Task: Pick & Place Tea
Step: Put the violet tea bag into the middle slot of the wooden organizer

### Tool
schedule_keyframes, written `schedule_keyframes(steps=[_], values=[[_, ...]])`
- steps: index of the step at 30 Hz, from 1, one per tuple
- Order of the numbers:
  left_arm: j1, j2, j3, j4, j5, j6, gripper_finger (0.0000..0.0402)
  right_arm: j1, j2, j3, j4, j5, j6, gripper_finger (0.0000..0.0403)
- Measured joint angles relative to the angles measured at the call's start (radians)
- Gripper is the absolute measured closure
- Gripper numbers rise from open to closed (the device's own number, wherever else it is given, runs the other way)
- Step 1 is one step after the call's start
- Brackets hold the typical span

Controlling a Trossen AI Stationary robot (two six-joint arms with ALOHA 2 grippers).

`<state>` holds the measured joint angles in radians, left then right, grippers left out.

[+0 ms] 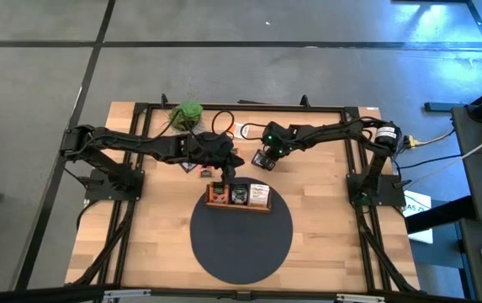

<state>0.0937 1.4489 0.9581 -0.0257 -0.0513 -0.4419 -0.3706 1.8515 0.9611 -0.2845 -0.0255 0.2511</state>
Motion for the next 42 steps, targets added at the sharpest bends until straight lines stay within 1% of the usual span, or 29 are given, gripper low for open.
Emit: schedule_keyframes(steps=[9, 11, 14, 17, 20, 25, 36, 42], values=[[0.0, 0.0, 0.0, 0.0, 0.0, 0.0, 0.0359, 0.001, 0.0, 0.0, 0.006, -0.02, 0.002, 0.0285], [0.0, 0.0, 0.0, 0.0, 0.0, 0.0, 0.036, 0.002, 0.0, 0.0, 0.006, -0.019, -0.019, 0.0272], [0.0, 0.0, 0.0, 0.0, 0.0, 0.0, 0.0362, 0.012, 0.0, 0.0, 0.005, -0.013, -0.052, 0.0261], [0.0, 0.0, 0.0, 0.0, 0.0, 0.0, 0.0363, 0.025, 0.0, 0.0, 0.004, 0.007, -0.096, 0.0258], [-0.001, 0.0, 0.0, 0.0, 0.01, 0.0, 0.0361, 0.04, 0.0, 0.0, -0.006, 0.055, -0.092, 0.0263], [-0.009, 0.0, 0.0, 0.0, 0.017, 0.001, 0.0359, 0.049, 0.005, 0.001, -0.028, 0.055, -0.073, 0.0281], [-0.027, 0.0, 0.0, 0.0, 0.017, 0.001, 0.0363, 0.05, 0.005, 0.002, -0.033, 0.049, -0.072, 0.0352], [-0.029, 0.0, 0.0, 0.0, 0.017, 0.002, 0.0359, 0.05, 0.008, 0.023, -0.052, 0.047, -0.077, 0.0375]])
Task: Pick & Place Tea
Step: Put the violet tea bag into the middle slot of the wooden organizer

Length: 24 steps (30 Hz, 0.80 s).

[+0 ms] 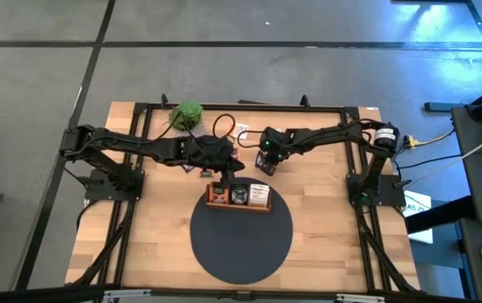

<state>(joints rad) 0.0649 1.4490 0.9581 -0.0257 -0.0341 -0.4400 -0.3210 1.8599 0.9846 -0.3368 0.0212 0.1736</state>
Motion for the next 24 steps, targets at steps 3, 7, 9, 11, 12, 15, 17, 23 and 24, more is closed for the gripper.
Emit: schedule_keyframes(steps=[3, 7, 9, 11, 12, 15, 17, 23, 24], values=[[0.0, 0.0, 0.0, 0.0, 0.0, 0.0, 0.036, 0.0, 0.003, 0.035, -0.029, 0.0, -0.021, 0.0382], [0.0, 0.0, 0.0, 0.0, 0.0, 0.0, 0.0363, 0.0, 0.009, 0.095, -0.103, 0.001, -0.053, 0.039], [0.0, 0.0, 0.0, -0.004, 0.0, 0.0, 0.0364, 0.0, 0.01, 0.128, -0.166, 0.006, -0.075, 0.0392], [0.0, 0.0, 0.0, -0.016, 0.0, 0.0, 0.0363, 0.0, 0.01, 0.162, -0.199, 0.015, -0.089, 0.0392], [0.0, 0.0, 0.0, -0.029, 0.0, 0.0, 0.0363, 0.0, 0.009, 0.175, -0.213, 0.018, -0.098, 0.0392], [0.0, 0.0, 0.0, -0.085, 0.0, -0.005, 0.036, 0.0, -0.001, 0.211, -0.28, 0.02, -0.102, 0.0393], [0.0, 0.0, 0.0, -0.129, 0.001, -0.024, 0.0358, 0.004, -0.028, 0.229, -0.295, 0.019, -0.097, 0.0393], [-0.007, -0.037, -0.002, -0.234, -0.002, -0.043, 0.0352, 0.051, -0.185, 0.242, -0.359, 0.07, -0.001, 0.0394], [-0.011, -0.046, -0.002, -0.241, -0.009, -0.045, 0.035, 0.072, -0.217, 0.244, -0.369, 0.079, 0.019, 0.0394]])
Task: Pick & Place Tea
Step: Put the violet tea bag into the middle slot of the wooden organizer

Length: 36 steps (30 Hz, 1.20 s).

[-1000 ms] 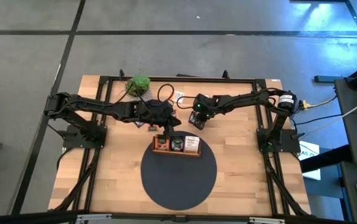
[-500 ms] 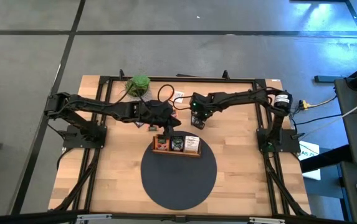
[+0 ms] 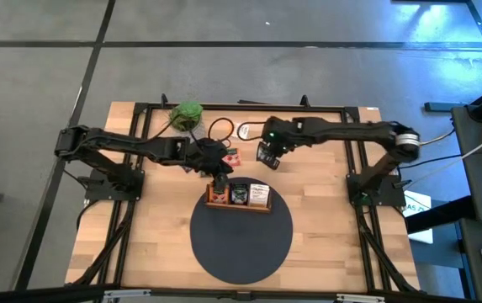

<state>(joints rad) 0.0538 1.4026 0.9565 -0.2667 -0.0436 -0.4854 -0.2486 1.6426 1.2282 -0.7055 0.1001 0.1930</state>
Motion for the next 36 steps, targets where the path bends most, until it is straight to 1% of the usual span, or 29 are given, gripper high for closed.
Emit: schedule_keyframes(steps=[2, 4, 8, 11, 15, 19, 23, 26, 28, 31, 36], values=[[-0.01, -0.02, 0.0, -0.001, -0.012, -0.006, 0.0347, 0.053, -0.059, 0.002, 0.004, 0.003, 0.036, 0.0394], [-0.023, -0.041, 0.0, -0.007, -0.013, -0.021, 0.0344, 0.123, -0.099, 0.002, 0.017, 0.035, 0.056, 0.0394], [-0.06, -0.072, 0.0, -0.042, 0.01, -0.068, 0.0343, 0.267, -0.123, 0.006, 0.05, 0.185, 0.12, 0.0394], [-0.093, -0.09, 0.001, -0.082, 0.009, -0.109, 0.0342, 0.365, -0.089, 0.041, 0.067, 0.287, 0.159, 0.0394], [-0.137, -0.104, 0.001, -0.144, 0.0, -0.156, 0.0341, 0.462, 0.002, 0.128, 0.058, 0.406, 0.171, 0.0394], [-0.19, -0.123, 0.001, -0.2, -0.054, -0.224, 0.0342, 0.512, 0.118, 0.24, 0.011, 0.471, 0.202, 0.0394], [-0.262, -0.166, 0.0, -0.21, -0.16, -0.278, 0.0341, 0.541, 0.23, 0.316, -0.073, 0.557, 0.279, 0.0394], [-0.315, -0.198, 0.002, -0.203, -0.24, -0.287, 0.0339, 0.549, 0.292, 0.345, -0.114, 0.572, 0.335, 0.0394], [-0.352, -0.217, 0.002, -0.208, -0.29, -0.288, 0.0339, 0.553, 0.327, 0.352, -0.106, 0.573, 0.369, 0.0394], [-0.391, -0.23, 0.002, -0.206, -0.35, -0.288, 0.0339, 0.56, 0.363, 0.356, -0.109, 0.577, 0.381, 0.0394], [-0.437, -0.231, 0.002, -0.202, -0.383, -0.289, 0.0338, 0.562, 0.384, 0.357, -0.102, 0.586, 0.384, 0.0394]])
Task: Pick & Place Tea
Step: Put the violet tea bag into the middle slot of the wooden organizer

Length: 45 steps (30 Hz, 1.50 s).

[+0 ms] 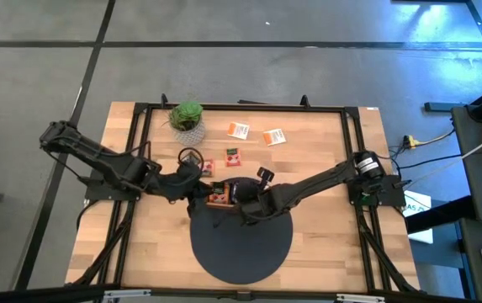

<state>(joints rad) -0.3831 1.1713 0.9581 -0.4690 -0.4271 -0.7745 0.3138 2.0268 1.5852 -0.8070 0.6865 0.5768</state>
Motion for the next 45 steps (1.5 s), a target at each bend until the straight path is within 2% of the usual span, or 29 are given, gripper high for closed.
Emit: schedule_keyframes(steps=[6, 13, 32, 36, 45], values=[[-0.034, 0.0, 0.0, 0.001, -0.006, 0.0, 0.0339, -0.001, 0.001, 0.0, 0.029, -0.001, 0.025, 0.0394], [-0.044, 0.0, 0.0, 0.0, -0.01, 0.001, 0.034, -0.002, 0.001, 0.0, 0.061, -0.075, 0.022, 0.0387], [-0.044, 0.001, 0.0, 0.0, -0.01, 0.002, 0.0339, -0.03, 0.001, 0.0, 0.011, -0.078, -0.037, 0.0385], [-0.044, 0.001, 0.0, 0.0, -0.027, 0.002, 0.0339, -0.03, 0.001, 0.0, 0.02, -0.078, -0.084, 0.0385], [-0.044, 0.001, 0.0, 0.0, -0.045, 0.003, 0.0338, -0.031, 0.001, 0.0, 0.041, -0.101, -0.081, 0.038]])
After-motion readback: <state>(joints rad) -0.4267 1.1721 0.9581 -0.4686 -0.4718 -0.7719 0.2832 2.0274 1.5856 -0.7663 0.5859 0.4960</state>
